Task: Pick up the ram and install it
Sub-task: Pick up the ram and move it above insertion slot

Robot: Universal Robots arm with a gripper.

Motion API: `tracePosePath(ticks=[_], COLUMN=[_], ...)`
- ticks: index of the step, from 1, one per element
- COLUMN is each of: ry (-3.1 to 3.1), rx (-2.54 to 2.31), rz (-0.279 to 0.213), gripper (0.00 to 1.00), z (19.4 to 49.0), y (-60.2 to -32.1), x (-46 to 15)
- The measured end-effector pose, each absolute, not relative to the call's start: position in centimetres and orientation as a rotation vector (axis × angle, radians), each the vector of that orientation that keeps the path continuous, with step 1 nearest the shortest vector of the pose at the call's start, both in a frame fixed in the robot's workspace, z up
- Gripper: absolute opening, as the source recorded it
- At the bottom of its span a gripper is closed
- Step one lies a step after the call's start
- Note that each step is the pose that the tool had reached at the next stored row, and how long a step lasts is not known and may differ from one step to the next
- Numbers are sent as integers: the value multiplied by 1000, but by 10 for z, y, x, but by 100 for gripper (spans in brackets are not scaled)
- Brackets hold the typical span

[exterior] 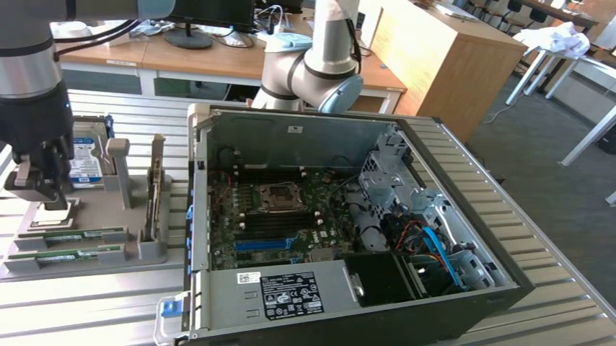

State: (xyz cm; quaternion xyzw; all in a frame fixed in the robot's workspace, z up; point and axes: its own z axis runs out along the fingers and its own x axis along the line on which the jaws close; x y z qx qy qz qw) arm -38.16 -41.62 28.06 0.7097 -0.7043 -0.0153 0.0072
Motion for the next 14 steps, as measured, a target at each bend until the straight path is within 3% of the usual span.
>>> tracePosePath(ticks=[5, 14], ry=[-2203, -2204], rx=[2219, 2220], rz=[-48, -49], gripper=[36, 36], z=[281, 279], y=[-434, -434], x=[-382, -382])
